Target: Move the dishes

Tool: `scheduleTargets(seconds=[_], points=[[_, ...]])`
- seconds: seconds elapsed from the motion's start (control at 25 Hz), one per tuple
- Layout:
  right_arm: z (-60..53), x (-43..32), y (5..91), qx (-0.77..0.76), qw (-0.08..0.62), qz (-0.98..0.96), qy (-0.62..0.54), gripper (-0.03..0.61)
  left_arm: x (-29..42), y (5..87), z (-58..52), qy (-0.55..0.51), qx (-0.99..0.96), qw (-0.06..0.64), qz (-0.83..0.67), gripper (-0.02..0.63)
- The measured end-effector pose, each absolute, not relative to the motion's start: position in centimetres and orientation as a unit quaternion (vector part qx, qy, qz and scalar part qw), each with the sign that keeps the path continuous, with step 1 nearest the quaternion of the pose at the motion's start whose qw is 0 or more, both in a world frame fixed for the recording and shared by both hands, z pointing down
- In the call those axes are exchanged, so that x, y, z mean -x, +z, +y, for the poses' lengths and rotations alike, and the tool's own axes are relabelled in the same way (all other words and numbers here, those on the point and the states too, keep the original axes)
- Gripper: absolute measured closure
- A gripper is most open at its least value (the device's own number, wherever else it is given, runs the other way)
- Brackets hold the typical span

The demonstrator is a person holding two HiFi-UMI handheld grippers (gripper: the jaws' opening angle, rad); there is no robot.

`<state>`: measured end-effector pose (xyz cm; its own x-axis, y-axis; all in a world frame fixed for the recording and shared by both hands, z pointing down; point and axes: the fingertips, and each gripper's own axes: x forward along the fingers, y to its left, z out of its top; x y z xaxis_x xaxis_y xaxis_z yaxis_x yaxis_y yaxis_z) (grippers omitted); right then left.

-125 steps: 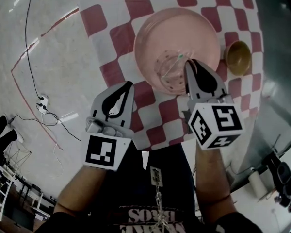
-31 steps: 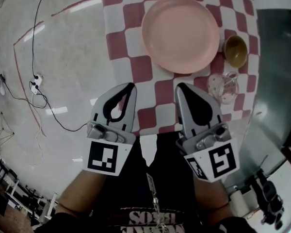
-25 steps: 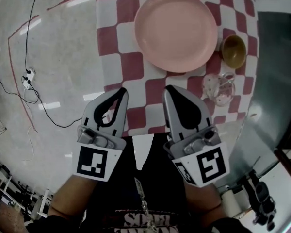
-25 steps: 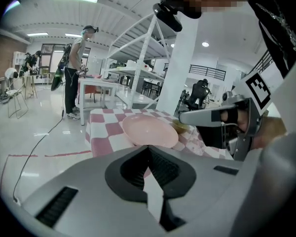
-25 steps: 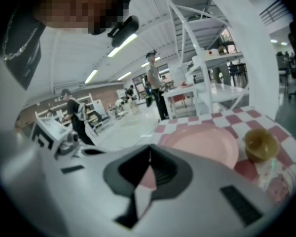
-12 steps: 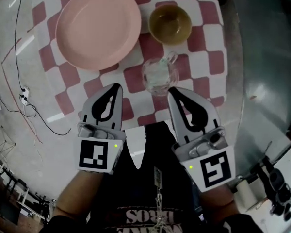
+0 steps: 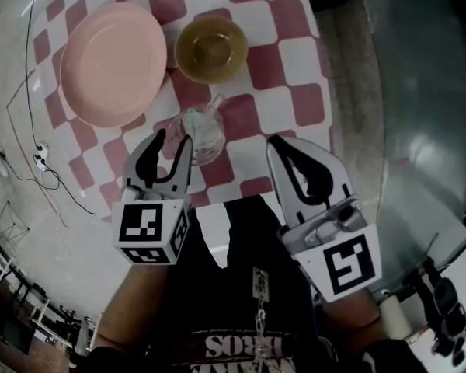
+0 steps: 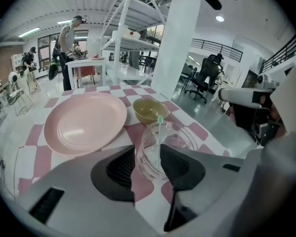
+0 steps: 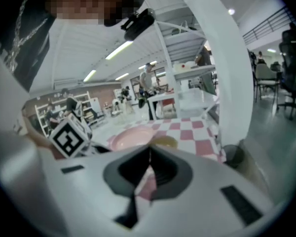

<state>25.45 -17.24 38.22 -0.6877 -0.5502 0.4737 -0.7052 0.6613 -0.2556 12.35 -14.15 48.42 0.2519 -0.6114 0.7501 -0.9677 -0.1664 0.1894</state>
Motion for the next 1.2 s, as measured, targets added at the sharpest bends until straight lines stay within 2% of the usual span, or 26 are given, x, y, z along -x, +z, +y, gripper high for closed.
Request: scheduleTargets(seconds=[0.08, 0.16, 0.24, 0.52, 1.2], points=[[-17.1, -25.5, 38.1, -0.343, 0.177, -0.897, 0.216, 0.543, -12.5, 48.4, -14.1, 0.273, -0.711, 0.336, -0.553, 0.473], [-16.9, -25.5, 37.8, -0.339, 0.175, -0.898, 0.219, 0.543, -12.4, 48.4, -14.1, 0.281, -0.708, 0.330, -0.557, 0.499], [-16.5, -25.4, 37.8, -0.334, 0.175, -0.898, 0.225, 0.543, -12.3, 48.3, -13.9, 0.287, -0.708, 0.326, -0.556, 0.568], [-16.0, -23.8, 39.6, -0.333, 0.194, -0.890, 0.242, 0.543, -11.5, 48.1, -13.7, 0.268, -0.724, 0.336, -0.540, 0.571], [-16.9, -9.0, 38.8, -0.347, 0.194, -0.886, 0.238, 0.543, -0.4, 45.0, -14.3, 0.248, -0.759, 0.346, -0.492, 0.569]])
